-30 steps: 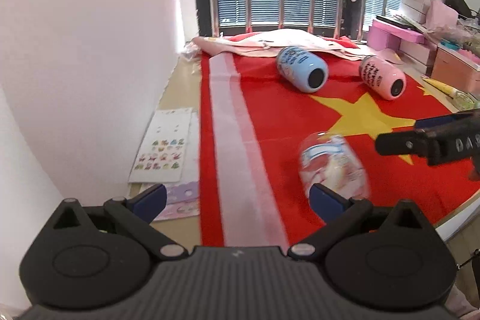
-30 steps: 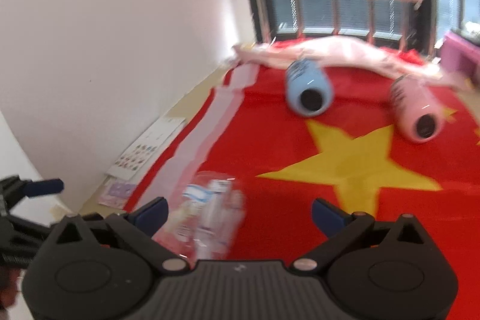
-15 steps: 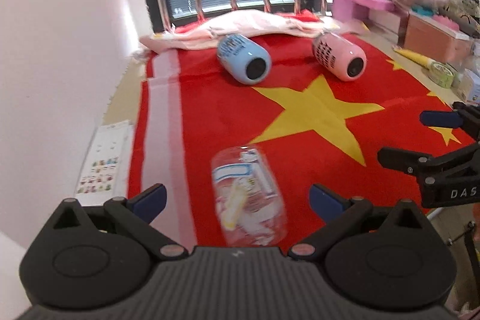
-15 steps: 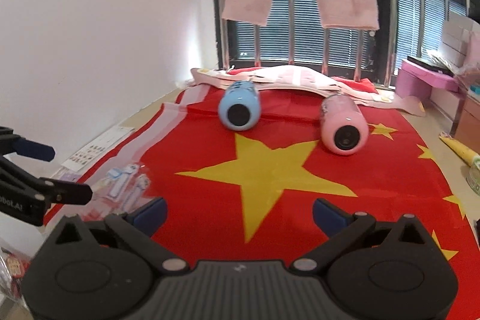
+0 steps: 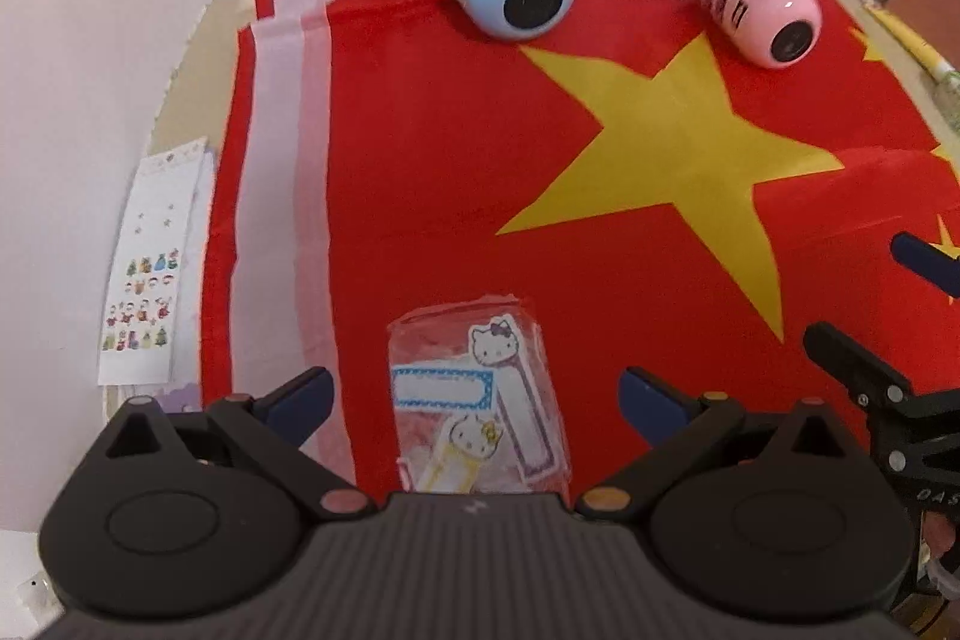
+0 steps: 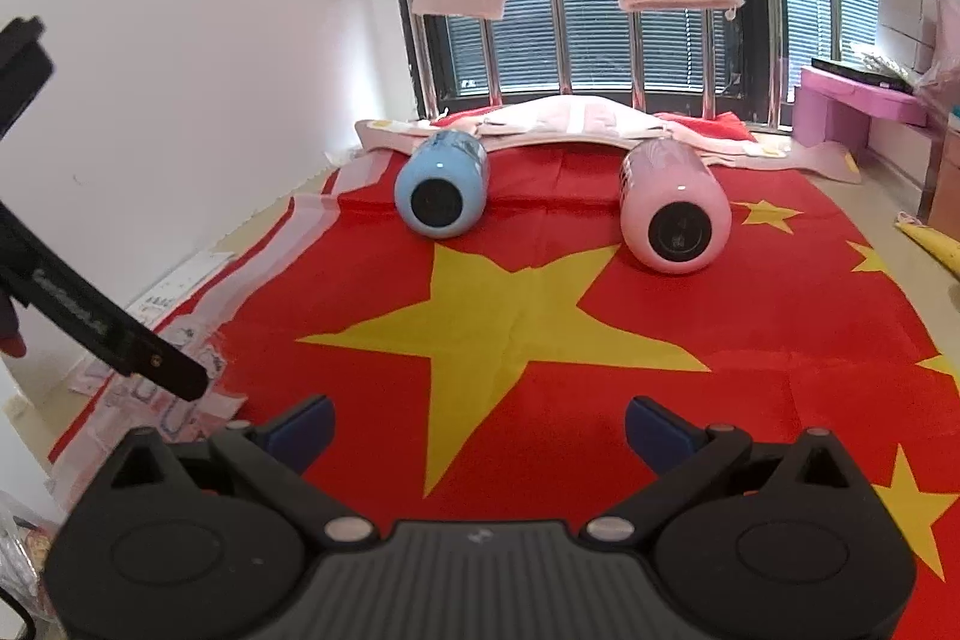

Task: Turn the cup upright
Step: 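Close the left gripper on the cup while the right gripper releases it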

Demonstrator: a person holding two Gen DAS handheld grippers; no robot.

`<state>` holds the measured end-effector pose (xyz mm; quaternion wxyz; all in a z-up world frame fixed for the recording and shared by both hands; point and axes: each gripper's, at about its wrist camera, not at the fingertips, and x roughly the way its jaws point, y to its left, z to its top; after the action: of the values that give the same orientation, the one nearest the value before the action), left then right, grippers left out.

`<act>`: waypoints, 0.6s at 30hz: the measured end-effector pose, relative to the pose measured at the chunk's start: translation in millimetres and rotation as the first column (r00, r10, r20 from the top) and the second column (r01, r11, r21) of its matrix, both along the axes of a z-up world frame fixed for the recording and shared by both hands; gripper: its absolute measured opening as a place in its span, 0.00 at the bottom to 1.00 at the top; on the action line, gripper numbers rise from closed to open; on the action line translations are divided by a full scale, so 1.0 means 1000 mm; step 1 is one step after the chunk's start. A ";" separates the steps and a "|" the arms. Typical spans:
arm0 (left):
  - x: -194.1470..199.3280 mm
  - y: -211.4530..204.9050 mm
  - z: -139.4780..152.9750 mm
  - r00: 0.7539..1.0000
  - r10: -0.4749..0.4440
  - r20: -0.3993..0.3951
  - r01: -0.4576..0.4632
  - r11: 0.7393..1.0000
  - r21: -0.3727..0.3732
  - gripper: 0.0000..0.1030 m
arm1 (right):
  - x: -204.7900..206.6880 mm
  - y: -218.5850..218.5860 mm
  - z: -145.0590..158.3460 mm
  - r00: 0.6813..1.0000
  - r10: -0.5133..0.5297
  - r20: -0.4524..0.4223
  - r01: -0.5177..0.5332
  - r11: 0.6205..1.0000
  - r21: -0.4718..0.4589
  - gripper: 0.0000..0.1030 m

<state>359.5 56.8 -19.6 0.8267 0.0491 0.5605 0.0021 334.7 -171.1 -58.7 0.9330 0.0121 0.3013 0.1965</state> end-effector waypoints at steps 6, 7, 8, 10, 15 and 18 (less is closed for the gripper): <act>0.012 0.000 -0.010 0.999 0.009 -0.044 -0.009 1.000 0.000 1.00 | 0.009 0.008 -0.005 0.997 0.082 0.010 -0.082 0.996 -0.022 1.00; 0.012 -0.001 -0.010 0.999 0.003 -0.048 -0.003 1.000 0.003 1.00 | 0.010 0.010 -0.006 0.994 0.108 0.014 -0.108 0.994 -0.027 1.00; 0.012 -0.002 -0.010 0.999 -0.002 -0.049 0.003 1.000 0.005 1.00 | 0.010 0.012 -0.006 0.990 0.143 0.019 -0.143 0.989 -0.033 1.00; 0.010 -0.002 -0.011 0.999 -0.008 -0.053 0.009 1.000 0.011 0.99 | 0.009 0.016 -0.008 0.975 0.218 0.033 -0.216 0.975 -0.051 1.00; 0.007 0.001 -0.010 0.998 0.000 -0.056 0.000 1.000 0.004 0.96 | 0.013 0.030 -0.013 0.932 0.360 0.027 -0.355 0.927 -0.119 1.00; 0.008 0.000 -0.009 0.999 0.000 -0.050 0.000 1.000 -0.006 0.96 | 0.016 0.036 -0.014 0.920 0.391 0.014 -0.386 0.913 -0.133 1.00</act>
<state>367.9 57.3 -28.8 0.8125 0.0466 0.5811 -0.0007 350.5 -135.0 -73.2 0.8802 -0.1113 0.2907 0.3584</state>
